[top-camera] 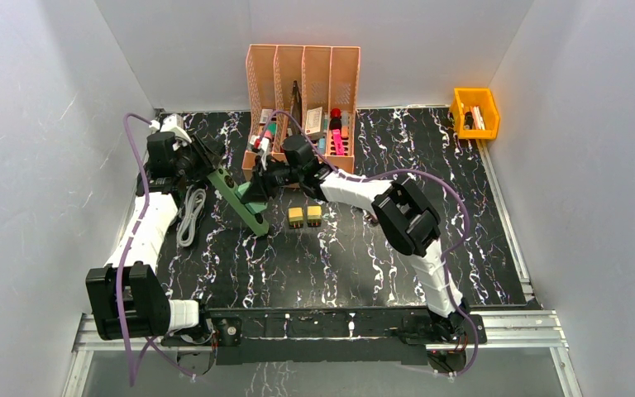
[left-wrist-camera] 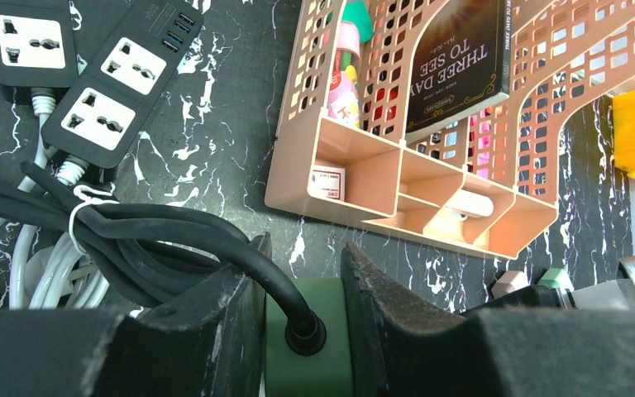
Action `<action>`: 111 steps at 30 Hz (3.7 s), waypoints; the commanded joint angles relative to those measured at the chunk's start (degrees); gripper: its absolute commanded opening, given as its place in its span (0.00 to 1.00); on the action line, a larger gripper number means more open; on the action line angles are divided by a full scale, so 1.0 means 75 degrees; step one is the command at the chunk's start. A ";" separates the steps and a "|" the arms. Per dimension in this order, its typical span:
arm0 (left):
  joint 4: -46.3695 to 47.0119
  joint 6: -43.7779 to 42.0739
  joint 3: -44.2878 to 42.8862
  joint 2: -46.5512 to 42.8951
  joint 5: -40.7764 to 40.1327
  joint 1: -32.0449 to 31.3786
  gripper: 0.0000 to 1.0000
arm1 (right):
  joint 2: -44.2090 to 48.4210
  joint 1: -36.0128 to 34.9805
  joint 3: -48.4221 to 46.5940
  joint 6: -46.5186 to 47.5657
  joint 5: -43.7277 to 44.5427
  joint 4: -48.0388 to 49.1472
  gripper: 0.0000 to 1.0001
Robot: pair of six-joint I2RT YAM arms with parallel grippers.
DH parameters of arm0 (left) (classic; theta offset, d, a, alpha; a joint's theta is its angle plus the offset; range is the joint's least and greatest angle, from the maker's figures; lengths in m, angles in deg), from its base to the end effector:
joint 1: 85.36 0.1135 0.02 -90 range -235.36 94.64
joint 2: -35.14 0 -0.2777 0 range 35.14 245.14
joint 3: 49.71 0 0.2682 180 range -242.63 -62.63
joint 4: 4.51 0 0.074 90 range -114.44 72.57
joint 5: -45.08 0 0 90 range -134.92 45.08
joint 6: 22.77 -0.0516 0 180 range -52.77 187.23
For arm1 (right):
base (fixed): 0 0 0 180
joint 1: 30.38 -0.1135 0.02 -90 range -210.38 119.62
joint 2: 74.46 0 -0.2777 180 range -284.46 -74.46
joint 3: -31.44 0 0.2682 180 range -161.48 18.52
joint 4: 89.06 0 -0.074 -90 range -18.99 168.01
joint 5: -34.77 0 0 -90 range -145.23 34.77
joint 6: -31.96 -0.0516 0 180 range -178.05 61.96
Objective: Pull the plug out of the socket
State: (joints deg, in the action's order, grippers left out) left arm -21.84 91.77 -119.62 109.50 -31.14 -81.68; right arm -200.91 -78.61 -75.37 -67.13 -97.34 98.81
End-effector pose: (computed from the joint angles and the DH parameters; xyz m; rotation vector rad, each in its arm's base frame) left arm 0.3279 0.0088 0.3141 -0.3227 1.9426 -0.4739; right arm 0.3389 0.4314 0.2238 -1.1631 1.5462 1.3438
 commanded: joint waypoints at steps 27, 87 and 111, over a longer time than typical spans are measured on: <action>0.0004 -0.0371 -0.0307 -0.0471 -0.0212 -0.0093 0.00 | 0.2713 -0.0271 0.1244 0.1879 0.5085 -0.0728 0.00; 0.0140 -0.0131 -0.0276 0.0064 0.0172 -0.0295 0.00 | 0.2267 0.5739 0.3107 -0.0028 0.2526 -0.3879 0.96; 0.0306 -0.0043 -0.0153 0.0040 0.0270 -0.0308 0.00 | 0.4048 0.2071 0.4209 -0.0170 0.0826 0.1759 0.98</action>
State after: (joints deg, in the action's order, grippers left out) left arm -22.84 91.33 -120.08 110.77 -30.31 -83.71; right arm -168.43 -61.52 -45.71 -63.65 -78.02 98.33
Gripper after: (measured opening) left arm 0.315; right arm 0.983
